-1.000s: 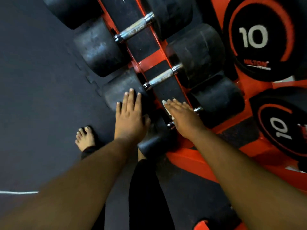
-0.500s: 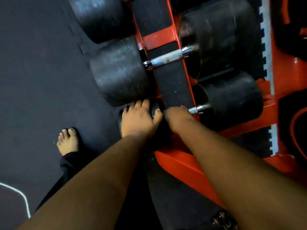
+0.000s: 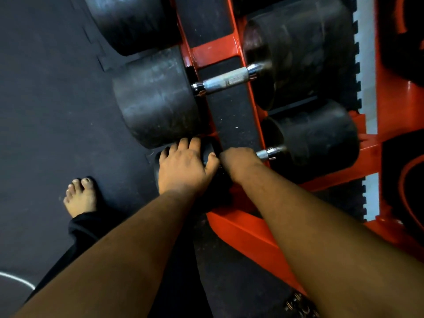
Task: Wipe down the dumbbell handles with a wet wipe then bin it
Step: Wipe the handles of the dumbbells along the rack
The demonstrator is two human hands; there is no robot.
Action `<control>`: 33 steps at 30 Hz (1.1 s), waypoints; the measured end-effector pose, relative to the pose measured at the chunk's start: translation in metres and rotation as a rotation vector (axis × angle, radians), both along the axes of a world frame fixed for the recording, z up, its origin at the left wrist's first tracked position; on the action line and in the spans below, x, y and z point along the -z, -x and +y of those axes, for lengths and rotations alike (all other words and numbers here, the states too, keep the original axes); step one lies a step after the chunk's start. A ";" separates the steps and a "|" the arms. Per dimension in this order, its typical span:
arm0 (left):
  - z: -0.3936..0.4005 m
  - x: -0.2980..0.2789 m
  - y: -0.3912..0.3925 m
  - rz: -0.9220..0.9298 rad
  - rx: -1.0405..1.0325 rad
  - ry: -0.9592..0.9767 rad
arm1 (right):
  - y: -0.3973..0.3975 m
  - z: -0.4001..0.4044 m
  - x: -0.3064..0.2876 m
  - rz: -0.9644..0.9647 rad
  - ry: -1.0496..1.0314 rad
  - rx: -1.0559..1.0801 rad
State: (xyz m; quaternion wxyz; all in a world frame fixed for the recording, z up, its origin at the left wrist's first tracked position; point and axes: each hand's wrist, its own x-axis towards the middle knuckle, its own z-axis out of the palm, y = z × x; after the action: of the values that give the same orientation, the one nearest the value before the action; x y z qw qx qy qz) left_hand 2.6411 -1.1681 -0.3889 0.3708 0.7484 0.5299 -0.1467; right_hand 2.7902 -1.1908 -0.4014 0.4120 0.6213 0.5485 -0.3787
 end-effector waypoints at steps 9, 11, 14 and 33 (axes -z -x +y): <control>0.000 0.002 0.000 -0.028 -0.015 -0.005 | 0.012 -0.044 -0.025 -0.084 -0.177 -0.077; -0.001 0.003 0.001 -0.027 -0.016 -0.012 | 0.009 -0.012 -0.011 -0.062 -0.074 -0.033; -0.003 0.002 0.000 -0.025 0.000 -0.008 | 0.002 0.002 -0.005 -0.041 0.054 -0.037; -0.001 -0.001 0.000 -0.052 -0.019 -0.022 | 0.002 -0.057 -0.024 -0.165 -0.278 -0.094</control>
State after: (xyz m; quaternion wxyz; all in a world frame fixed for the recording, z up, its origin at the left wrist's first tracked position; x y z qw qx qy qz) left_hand 2.6416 -1.1691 -0.3880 0.3777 0.7509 0.5287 -0.1181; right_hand 2.7879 -1.2478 -0.3779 0.3831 0.6750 0.5881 -0.2273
